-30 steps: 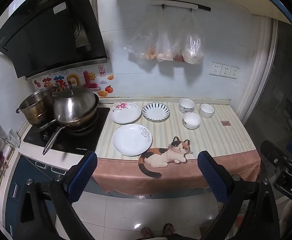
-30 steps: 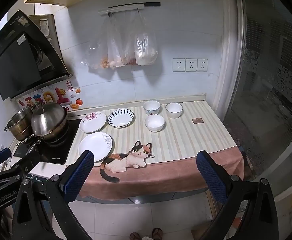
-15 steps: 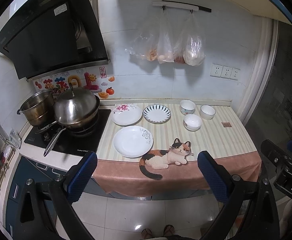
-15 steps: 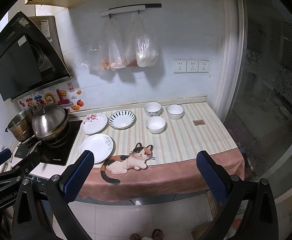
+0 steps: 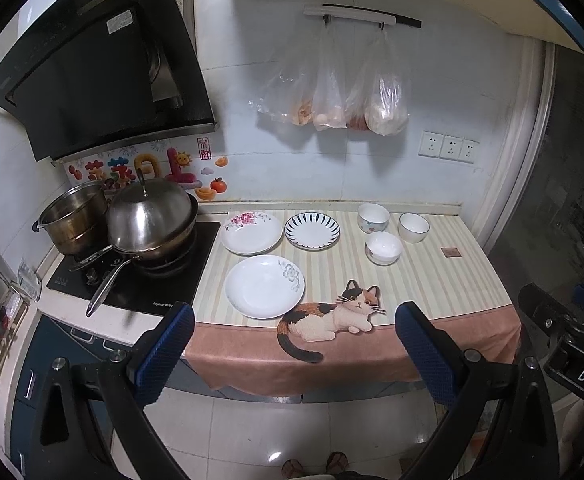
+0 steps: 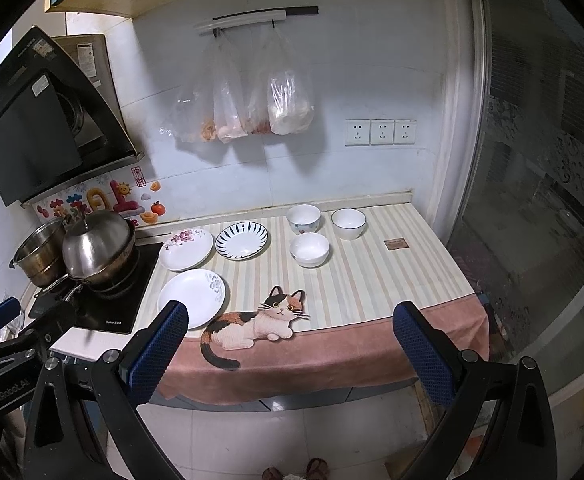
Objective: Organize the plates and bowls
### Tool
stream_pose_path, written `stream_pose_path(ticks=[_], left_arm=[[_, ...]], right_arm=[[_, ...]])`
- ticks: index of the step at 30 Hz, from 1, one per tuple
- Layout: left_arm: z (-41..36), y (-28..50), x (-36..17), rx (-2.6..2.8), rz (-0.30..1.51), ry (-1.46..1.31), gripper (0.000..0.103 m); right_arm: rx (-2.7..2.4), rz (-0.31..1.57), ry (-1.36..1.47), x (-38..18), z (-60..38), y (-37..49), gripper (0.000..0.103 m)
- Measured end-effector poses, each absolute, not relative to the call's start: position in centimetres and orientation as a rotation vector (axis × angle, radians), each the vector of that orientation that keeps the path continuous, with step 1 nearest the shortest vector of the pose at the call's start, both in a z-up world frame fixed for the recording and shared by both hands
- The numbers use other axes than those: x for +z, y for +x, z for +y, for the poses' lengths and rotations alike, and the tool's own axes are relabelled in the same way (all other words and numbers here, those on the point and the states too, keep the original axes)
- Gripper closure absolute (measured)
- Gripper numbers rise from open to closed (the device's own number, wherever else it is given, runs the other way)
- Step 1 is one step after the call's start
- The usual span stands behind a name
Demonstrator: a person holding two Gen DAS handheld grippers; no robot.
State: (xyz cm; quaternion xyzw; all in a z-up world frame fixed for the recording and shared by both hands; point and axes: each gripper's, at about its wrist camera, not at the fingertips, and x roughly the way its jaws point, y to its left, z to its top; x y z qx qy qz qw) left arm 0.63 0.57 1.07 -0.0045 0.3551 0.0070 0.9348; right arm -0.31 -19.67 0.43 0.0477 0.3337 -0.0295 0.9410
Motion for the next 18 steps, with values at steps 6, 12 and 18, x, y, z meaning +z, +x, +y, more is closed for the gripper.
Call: stream_pose_path(ticks=[6,12,18], left_arm=[[0.4,0.3,1.1,0.017,0.720,-0.007,0.000],[0.3,0.0,1.2,0.021,0.718,-0.013,0.000],[0.5,-0.5,1.0,0.020,0.718,-0.016,0.000]], right_arm=[[-0.057,0.684,0.101,0.4,-19.9,-0.3,0.000],[-0.055,0.682,0.105,0.4,-19.8,-0.4,0.000],[-0.052,0.682,0.107,0.4,-19.9,-0.8,0.000]])
